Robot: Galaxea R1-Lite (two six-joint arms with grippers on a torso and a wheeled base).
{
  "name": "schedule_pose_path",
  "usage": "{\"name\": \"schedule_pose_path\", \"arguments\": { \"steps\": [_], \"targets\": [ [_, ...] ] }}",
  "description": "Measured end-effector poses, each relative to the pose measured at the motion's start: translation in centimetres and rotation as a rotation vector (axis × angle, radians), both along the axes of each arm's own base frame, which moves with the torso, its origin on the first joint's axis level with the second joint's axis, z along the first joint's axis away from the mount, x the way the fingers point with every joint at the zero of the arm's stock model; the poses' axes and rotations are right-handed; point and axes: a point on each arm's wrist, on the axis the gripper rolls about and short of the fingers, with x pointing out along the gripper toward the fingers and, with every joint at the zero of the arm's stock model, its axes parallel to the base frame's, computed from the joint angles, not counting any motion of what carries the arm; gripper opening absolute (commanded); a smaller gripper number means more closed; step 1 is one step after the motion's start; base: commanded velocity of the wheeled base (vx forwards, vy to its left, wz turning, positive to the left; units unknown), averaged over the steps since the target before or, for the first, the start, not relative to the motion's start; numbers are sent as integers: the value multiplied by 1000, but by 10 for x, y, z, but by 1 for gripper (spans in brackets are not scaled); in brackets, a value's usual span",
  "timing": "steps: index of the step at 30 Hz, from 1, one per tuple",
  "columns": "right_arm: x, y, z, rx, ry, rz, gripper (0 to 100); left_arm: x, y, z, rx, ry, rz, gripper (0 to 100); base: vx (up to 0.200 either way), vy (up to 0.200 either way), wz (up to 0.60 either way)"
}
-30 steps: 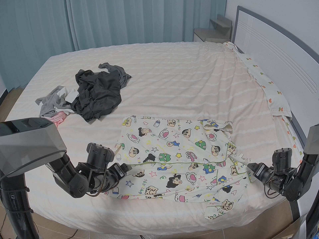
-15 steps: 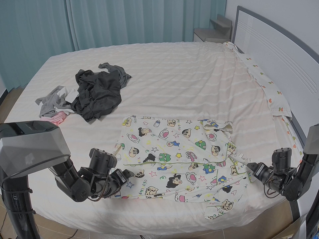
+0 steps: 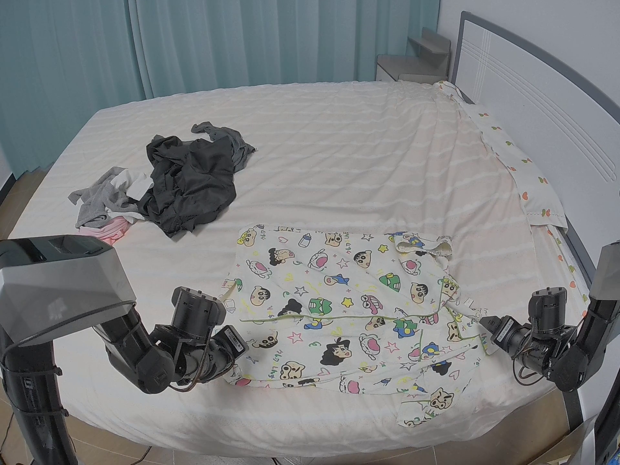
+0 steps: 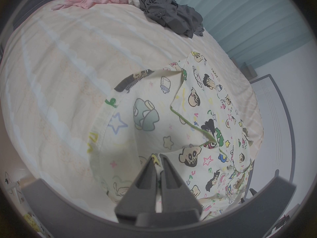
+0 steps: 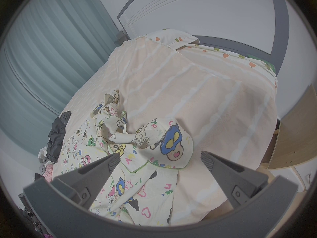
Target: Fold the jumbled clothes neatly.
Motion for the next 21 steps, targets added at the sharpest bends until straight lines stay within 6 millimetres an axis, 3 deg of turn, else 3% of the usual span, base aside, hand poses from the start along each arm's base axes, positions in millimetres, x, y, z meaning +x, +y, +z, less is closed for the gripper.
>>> {"name": "schedule_pose_path", "arguments": {
  "steps": [10,21],
  "targets": [
    [0,0,2,-1,-12,0,100,2,5,24,66,-138,14,0,0,0,0],
    [2,0,6,0,-74,-1,100,13,12,34,131,-247,-13,0,0,0,0]
  ]
}}
